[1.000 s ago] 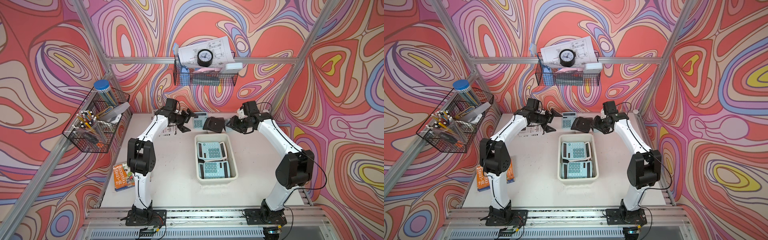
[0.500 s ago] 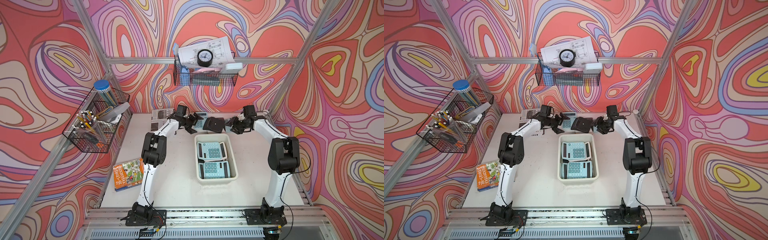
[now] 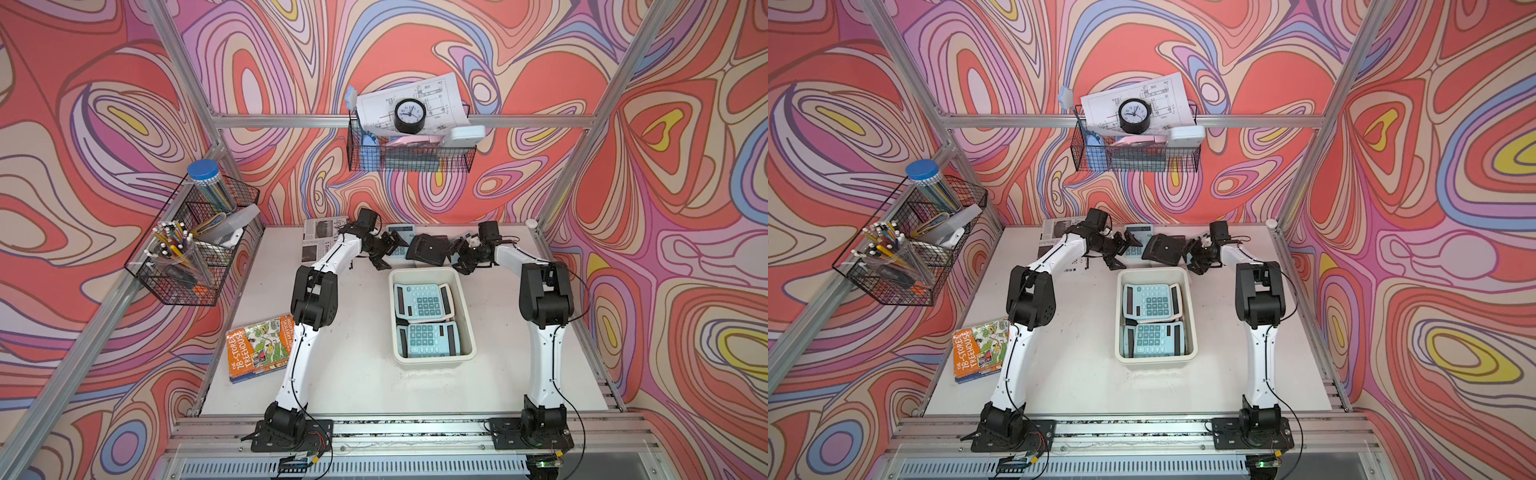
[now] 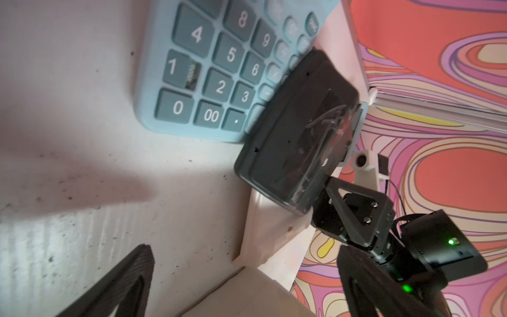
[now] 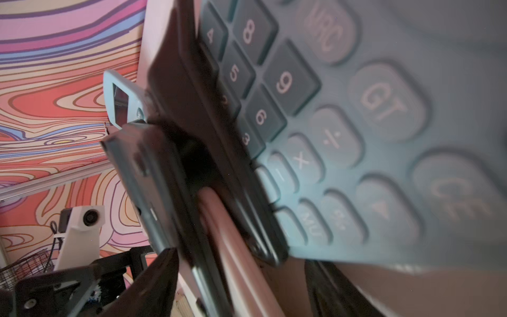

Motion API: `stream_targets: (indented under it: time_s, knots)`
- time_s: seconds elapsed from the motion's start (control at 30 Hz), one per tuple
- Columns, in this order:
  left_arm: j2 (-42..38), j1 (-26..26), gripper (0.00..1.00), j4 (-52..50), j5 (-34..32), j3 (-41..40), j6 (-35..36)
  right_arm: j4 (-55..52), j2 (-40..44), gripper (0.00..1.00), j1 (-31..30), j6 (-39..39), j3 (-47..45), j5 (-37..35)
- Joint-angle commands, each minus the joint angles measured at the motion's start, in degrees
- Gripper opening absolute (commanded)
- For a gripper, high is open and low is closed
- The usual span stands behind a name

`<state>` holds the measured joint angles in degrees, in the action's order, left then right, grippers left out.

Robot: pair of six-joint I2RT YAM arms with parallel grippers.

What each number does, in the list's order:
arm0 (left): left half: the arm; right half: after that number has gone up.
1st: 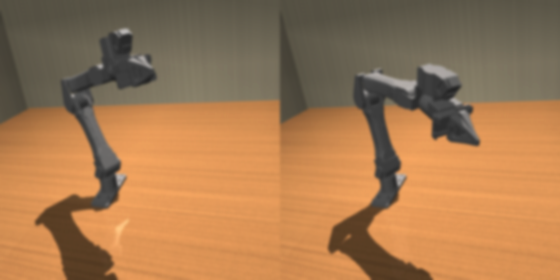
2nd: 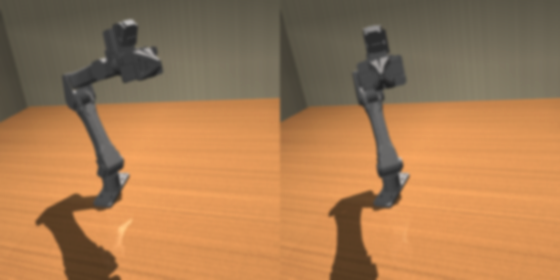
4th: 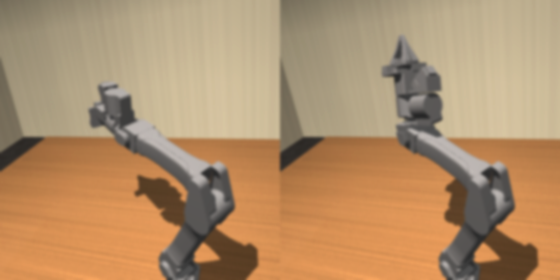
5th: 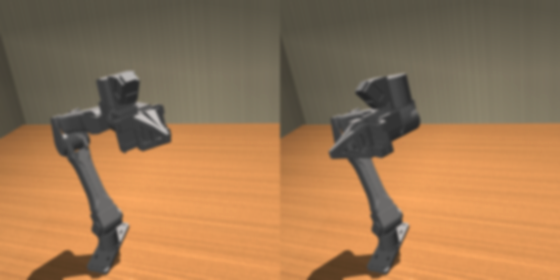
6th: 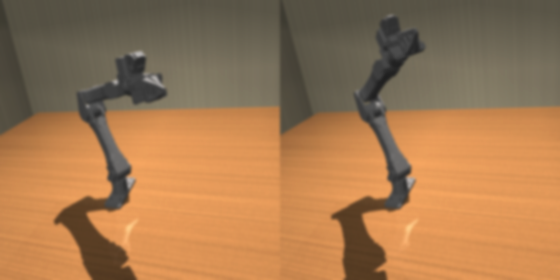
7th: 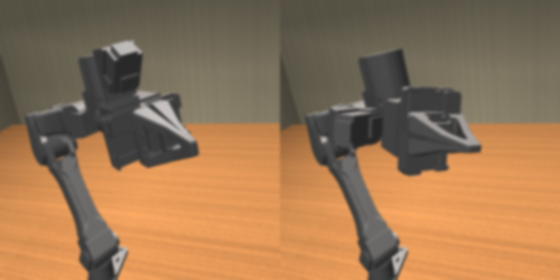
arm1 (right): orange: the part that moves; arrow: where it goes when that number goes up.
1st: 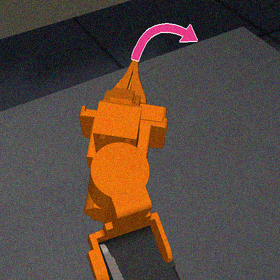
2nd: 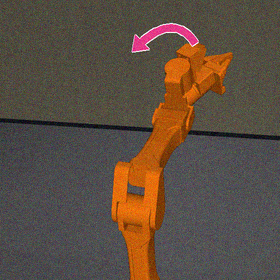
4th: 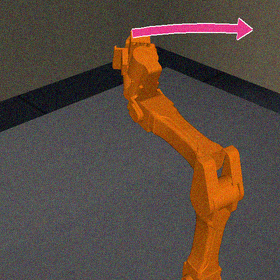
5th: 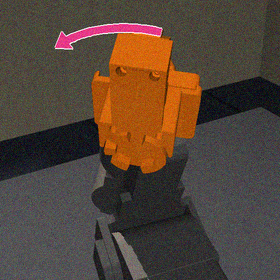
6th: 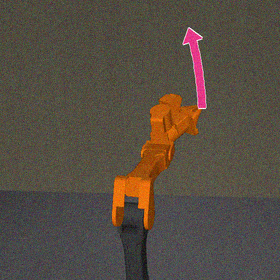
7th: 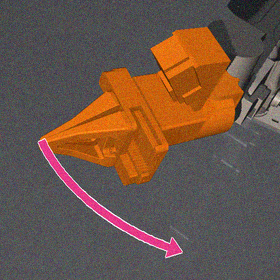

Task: Put the calculator in the storage box
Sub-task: Pick up the calculator at the center of the board.

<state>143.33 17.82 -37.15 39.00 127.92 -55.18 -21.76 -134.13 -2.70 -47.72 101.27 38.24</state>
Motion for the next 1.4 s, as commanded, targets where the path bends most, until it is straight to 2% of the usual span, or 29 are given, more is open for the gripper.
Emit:
stream_targets:
  time_s: [0.0,0.27,0.63,0.87,1.0,1.2,1.37]
  knots:
    - [3.1,0.68,0.98,-6.95,1.84,2.12,4.58,4.85,-2.43,0.72,0.08,-2.66,1.59,3.21]
    - [5.0,1.26,0.98,-12.24,2.47,2.71,9.56,17.32,-4.72,0.72,-0.74,-9.38,-2.86,7.36]
    - [4.06,1.98,0.87,-12.92,3.28,2.46,11.02,34.84,-6.52,0.73,-1.87,-19.73,-5.69,11.92]
    - [-2.82,1.4,0.84,-10.23,1.87,-3.34,10.08,38.84,-4.39,0.62,-2.05,-22.06,-7.43,13.37]
    - [-8.32,-0.25,0.84,-6.37,0.21,-8.58,7.46,38.19,-0.34,0.59,-2.04,-21.69,-9.42,13.4]
    - [-14.04,-2.31,0.85,-2.63,-1.53,-13.28,4.56,25.3,7.22,0.6,-0.92,-13.6,-10.34,7.73]
    - [-15.05,-2.87,0.86,-2.88,-1.96,-13.88,4.73,18.68,11.93,0.61,1.6,-9.94,-11.59,2.16]
